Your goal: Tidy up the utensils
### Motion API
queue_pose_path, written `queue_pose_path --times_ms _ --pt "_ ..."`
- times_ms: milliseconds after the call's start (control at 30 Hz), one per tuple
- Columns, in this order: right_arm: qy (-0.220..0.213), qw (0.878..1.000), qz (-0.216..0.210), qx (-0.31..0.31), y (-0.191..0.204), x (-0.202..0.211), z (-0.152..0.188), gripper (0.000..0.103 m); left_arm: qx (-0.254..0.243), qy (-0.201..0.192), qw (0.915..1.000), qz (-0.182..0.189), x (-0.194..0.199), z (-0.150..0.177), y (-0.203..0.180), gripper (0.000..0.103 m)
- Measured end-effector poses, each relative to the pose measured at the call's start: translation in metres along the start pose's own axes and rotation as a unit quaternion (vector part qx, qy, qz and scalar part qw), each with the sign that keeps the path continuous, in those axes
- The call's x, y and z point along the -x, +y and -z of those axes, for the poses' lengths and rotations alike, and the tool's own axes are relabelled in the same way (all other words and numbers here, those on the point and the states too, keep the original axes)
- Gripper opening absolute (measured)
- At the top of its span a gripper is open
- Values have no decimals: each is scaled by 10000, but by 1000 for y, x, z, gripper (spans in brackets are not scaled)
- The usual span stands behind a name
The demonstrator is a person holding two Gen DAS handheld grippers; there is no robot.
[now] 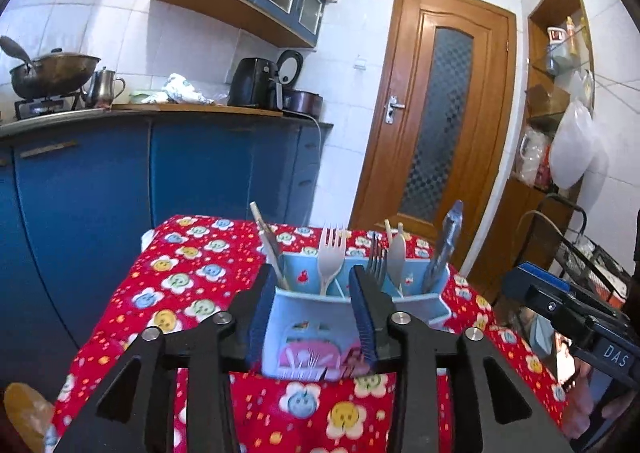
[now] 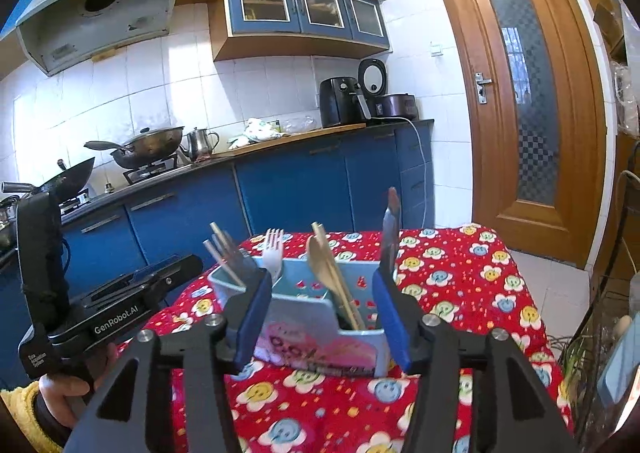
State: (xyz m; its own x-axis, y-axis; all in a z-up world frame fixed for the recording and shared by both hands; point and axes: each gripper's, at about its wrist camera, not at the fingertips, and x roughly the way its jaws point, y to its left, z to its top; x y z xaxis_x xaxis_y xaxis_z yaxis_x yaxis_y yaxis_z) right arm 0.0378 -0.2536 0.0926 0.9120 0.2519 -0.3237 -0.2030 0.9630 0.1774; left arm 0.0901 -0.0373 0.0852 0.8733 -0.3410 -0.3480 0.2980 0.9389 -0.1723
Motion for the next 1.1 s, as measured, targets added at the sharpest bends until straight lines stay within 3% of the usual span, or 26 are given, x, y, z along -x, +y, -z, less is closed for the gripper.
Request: queue_pose_path --times_ms 233,333,433,800,1100 --pt "172 9998 -16 -126 17 26 16 75 -224 236 9992 -242 30 6 -4 67" --pt "228 9996 -7 -179 22 34 24 77 -268 281 9988 -283 42 12 -5 72" --pt "273 9992 39 -273 23 41 32 84 -337 229 9983 -420 51 20 -6 74" --pt "450 9974 420 -374 21 57 66 90 -423 254 9974 -522 72 46 -4 74" --pt "289 9968 718 -193 24 53 93 92 -400 361 9964 -651 64 76 4 74"
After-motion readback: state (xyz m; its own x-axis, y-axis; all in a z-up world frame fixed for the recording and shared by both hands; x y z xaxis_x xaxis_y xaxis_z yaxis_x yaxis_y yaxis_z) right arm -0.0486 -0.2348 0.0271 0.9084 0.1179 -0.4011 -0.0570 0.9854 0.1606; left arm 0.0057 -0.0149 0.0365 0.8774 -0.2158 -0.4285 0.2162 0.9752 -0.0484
